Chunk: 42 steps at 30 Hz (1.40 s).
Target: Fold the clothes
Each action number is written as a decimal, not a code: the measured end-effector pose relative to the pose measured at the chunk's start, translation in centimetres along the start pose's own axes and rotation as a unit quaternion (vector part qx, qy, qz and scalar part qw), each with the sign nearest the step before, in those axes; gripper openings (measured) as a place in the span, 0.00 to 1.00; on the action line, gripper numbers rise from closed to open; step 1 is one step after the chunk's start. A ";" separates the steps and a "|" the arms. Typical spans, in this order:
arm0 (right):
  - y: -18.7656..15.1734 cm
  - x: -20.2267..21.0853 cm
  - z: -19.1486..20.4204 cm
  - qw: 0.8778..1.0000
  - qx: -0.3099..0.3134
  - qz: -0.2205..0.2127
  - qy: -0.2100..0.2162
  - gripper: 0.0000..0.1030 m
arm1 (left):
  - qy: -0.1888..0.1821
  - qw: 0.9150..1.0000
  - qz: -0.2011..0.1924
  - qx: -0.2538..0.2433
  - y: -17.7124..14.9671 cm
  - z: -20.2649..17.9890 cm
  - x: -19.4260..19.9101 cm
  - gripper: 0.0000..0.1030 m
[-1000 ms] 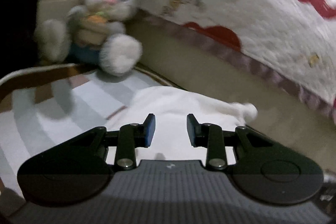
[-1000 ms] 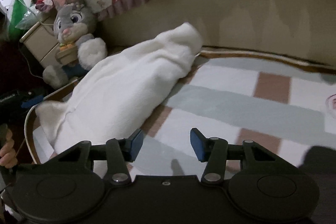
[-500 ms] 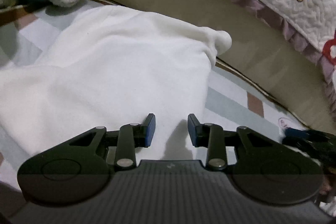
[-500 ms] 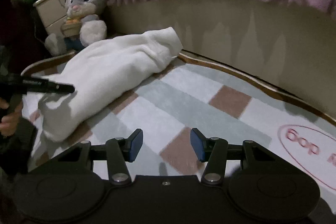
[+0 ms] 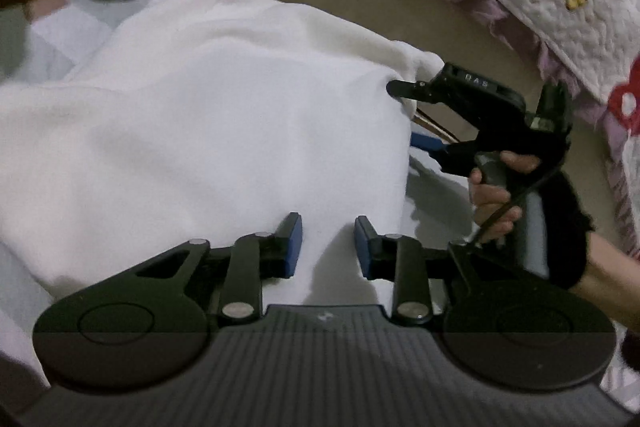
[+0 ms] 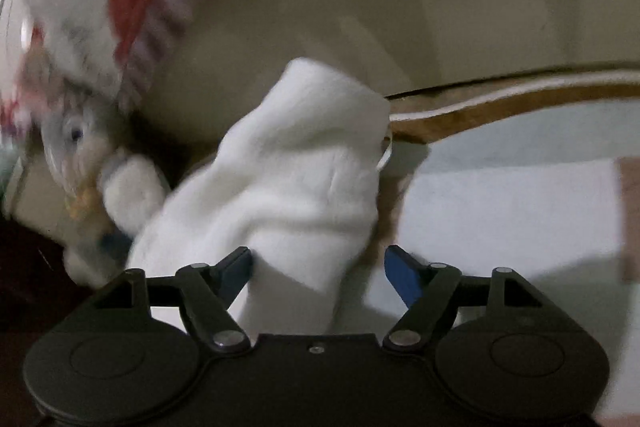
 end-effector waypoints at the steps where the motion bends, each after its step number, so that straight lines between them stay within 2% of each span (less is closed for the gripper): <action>1: 0.3 -0.3 0.2 1.000 0.010 -0.007 0.004 0.65 | -0.008 1.000 0.001 0.021 0.1 0.6 0.0 0.22; 2: 0.7 -0.7 0.3 1.000 0.019 -0.014 0.007 0.54 | -0.016 0.999 0.002 0.041 0.2 1.2 0.0 0.19; 3: 1.5 -0.7 0.8 0.999 0.033 -0.027 0.005 0.49 | -0.020 0.999 0.003 0.044 0.2 1.6 -0.1 0.13; 5: 3.6 -0.2 1.8 0.997 0.046 -0.058 0.004 0.29 | -0.018 0.999 0.006 0.040 0.2 2.1 -0.3 0.09; 6: 4.8 0.6 2.2 0.995 0.052 -0.086 0.004 0.11 | -0.018 0.999 0.007 0.038 0.2 2.2 -0.4 0.09; 7: 6.0 1.2 2.4 0.993 0.059 -0.101 -0.010 0.02 | -0.018 0.999 0.008 0.037 0.3 2.3 -0.5 0.09; 9: 8.1 2.4 2.6 0.989 0.067 -0.125 -0.033 0.02 | -0.015 0.999 0.009 0.028 0.4 2.1 -0.6 0.09; 10: 8.4 3.0 2.7 0.990 0.064 -0.123 -0.037 0.07 | -0.011 1.000 0.008 0.022 0.4 2.0 -0.5 0.09; 12: 7.2 4.0 3.3 0.992 0.068 -0.098 -0.034 0.09 | -0.004 1.000 0.007 0.009 0.4 1.7 -0.2 0.09; 13: 6.3 4.6 3.8 0.992 0.082 -0.092 -0.030 0.13 | 0.001 1.000 0.005 0.004 0.4 1.5 0.0 0.09; 14: 5.2 4.8 4.3 0.991 0.096 -0.083 -0.031 0.27 | 0.005 1.000 0.003 -0.002 0.4 1.3 0.1 0.09; 16: 3.0 5.0 5.1 0.990 0.122 -0.065 -0.033 0.44 | 0.013 1.000 -0.001 -0.013 0.5 0.9 0.5 0.10; 19: 0.3 4.8 6.0 0.988 0.145 -0.039 -0.025 0.44 | 0.023 0.999 -0.004 -0.027 0.7 0.4 1.1 0.19; 23: -2.5 6.1 6.8 0.981 0.189 -0.016 -0.032 0.44 | 0.020 0.999 -0.002 -0.050 1.0 -0.6 2.2 0.44; 27: -4.1 9.7 7.2 0.979 0.199 -0.013 -0.037 0.45 | 0.038 0.997 -0.010 -0.062 1.4 -1.4 3.4 0.56; 32: -7.2 15.2 8.5 0.971 0.236 -0.031 -0.034 0.51 | 0.066 0.997 0.000 -0.041 1.4 -3.5 5.2 0.61; 36: -9.8 19.6 9.5 0.962 0.266 -0.045 -0.031 0.51 | 0.079 0.996 0.002 -0.048 0.1 -6.8 7.2 0.61; 42: -12.8 24.3 10.3 0.964 0.261 -0.051 -0.014 0.51 | 0.105 0.992 -0.021 -0.074 -2.4 -10.9 11.7 0.61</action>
Point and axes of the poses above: each gripper's, at about its wrist camera, not at the fingertips, and x roughly against the way its jaws point, z to its left, y to its top, the point moved 7 cm from there along -x, roughly the way its jaws point, and after that the axes turned 5 degrees about -x, right-handed, at the moved point
